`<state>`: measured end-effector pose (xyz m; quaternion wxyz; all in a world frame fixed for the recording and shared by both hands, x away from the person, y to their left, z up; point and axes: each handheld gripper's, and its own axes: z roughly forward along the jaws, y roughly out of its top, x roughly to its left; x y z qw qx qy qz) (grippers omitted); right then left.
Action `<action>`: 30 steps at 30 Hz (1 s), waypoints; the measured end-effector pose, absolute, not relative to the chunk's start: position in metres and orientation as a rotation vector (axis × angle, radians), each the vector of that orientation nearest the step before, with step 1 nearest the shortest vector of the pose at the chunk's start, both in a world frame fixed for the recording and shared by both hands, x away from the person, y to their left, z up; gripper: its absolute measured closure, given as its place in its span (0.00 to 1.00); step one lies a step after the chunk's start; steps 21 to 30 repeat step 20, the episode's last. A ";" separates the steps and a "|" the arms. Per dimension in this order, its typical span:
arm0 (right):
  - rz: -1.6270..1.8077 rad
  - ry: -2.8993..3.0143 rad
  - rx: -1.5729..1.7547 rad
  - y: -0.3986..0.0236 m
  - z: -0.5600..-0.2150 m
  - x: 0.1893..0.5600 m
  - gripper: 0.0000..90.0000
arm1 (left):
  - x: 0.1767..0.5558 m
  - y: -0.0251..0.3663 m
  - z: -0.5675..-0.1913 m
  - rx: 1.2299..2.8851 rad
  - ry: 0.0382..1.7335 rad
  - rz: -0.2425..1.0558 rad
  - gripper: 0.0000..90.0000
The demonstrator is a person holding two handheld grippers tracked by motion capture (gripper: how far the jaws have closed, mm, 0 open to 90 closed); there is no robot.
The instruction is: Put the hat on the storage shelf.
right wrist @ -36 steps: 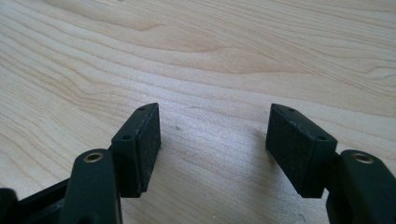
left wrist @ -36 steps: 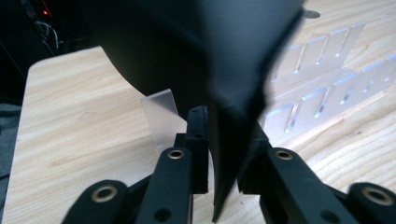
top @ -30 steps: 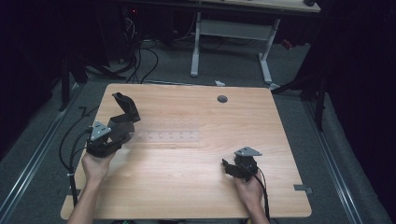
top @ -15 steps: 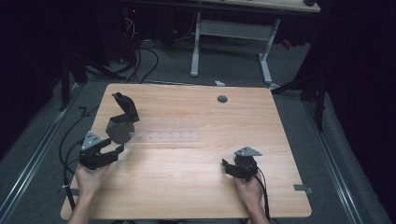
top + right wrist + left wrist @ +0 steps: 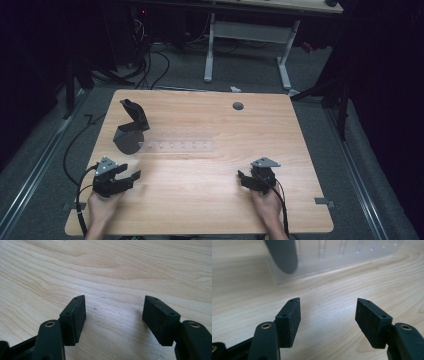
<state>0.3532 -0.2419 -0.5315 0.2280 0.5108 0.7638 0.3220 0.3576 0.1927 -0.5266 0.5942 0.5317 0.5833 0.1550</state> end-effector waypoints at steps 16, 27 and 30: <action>0.887 2.103 1.408 -0.242 -0.531 0.353 0.40 | 0.356 0.167 -0.548 1.387 1.353 0.452 0.35; 0.886 2.103 1.408 -0.242 -0.532 0.353 0.40 | 0.356 0.167 -0.548 1.387 1.353 0.448 0.35; 0.886 2.103 1.408 -0.242 -0.532 0.353 0.40 | 0.356 0.167 -0.548 1.387 1.353 0.448 0.35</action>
